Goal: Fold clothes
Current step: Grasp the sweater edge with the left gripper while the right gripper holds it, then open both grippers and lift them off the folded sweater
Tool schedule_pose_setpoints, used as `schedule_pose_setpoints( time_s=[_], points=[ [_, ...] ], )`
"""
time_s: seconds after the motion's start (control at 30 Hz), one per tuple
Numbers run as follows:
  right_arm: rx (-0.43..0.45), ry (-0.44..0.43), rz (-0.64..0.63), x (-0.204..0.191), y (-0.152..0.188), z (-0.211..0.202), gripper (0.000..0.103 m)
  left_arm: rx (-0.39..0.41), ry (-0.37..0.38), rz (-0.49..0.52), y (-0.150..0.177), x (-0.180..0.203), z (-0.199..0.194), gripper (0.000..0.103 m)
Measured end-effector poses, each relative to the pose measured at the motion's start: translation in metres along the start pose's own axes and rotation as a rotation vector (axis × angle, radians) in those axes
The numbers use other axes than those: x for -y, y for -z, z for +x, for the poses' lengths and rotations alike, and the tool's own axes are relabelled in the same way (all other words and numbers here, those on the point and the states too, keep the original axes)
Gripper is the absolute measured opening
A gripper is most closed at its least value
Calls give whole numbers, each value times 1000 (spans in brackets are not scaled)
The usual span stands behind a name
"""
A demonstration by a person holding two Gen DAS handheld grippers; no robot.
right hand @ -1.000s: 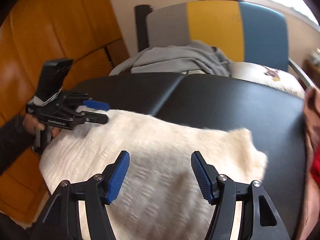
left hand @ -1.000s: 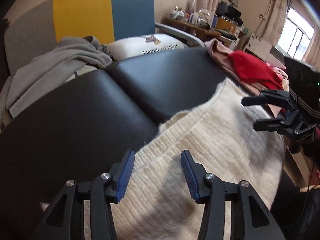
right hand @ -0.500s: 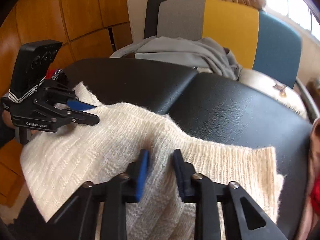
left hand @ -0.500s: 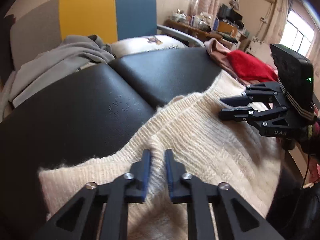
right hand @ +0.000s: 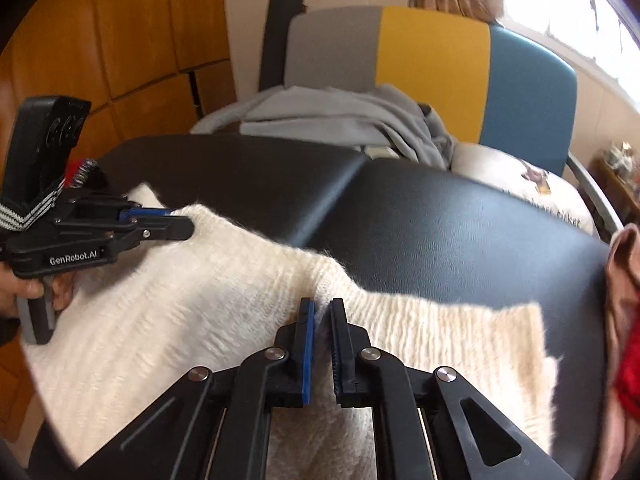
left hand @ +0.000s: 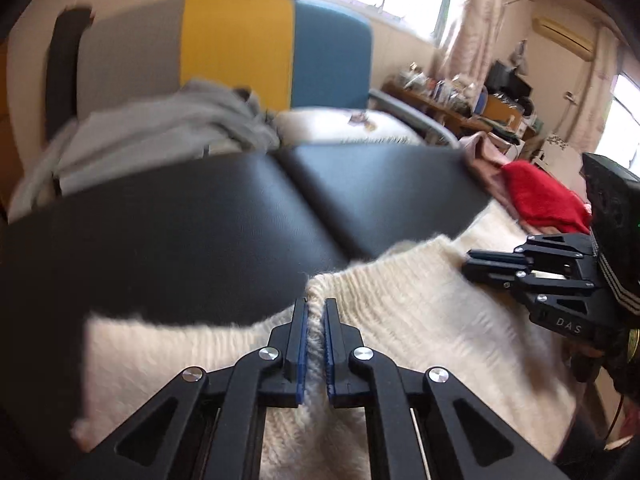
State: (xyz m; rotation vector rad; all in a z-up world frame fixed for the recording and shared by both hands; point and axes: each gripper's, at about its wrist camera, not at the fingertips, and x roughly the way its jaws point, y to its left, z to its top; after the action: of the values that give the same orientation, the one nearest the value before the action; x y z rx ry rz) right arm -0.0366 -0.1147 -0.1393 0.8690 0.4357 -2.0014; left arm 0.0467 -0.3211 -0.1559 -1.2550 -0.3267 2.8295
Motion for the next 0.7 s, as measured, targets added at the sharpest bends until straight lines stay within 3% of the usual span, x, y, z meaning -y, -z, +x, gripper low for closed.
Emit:
schedule_pose_setpoints(
  time_s=[0.17, 0.33, 0.5, 0.57, 0.7],
  points=[
    [13, -9, 31, 3, 5, 5, 13, 7, -11, -46, 1, -3, -2, 10],
    [25, -70, 90, 16, 9, 4, 16, 80, -14, -117, 10, -12, -50, 19],
    [25, -137, 148, 29, 9, 6, 18, 179, -76, -223, 59, -33, -129, 23],
    [23, -145, 156, 30, 6, 4, 20, 164, -101, -258, 85, -42, -152, 25],
    [81, -94, 123, 17, -6, -17, 39, 98, -102, -279, 141, -48, -180, 28]
  ],
)
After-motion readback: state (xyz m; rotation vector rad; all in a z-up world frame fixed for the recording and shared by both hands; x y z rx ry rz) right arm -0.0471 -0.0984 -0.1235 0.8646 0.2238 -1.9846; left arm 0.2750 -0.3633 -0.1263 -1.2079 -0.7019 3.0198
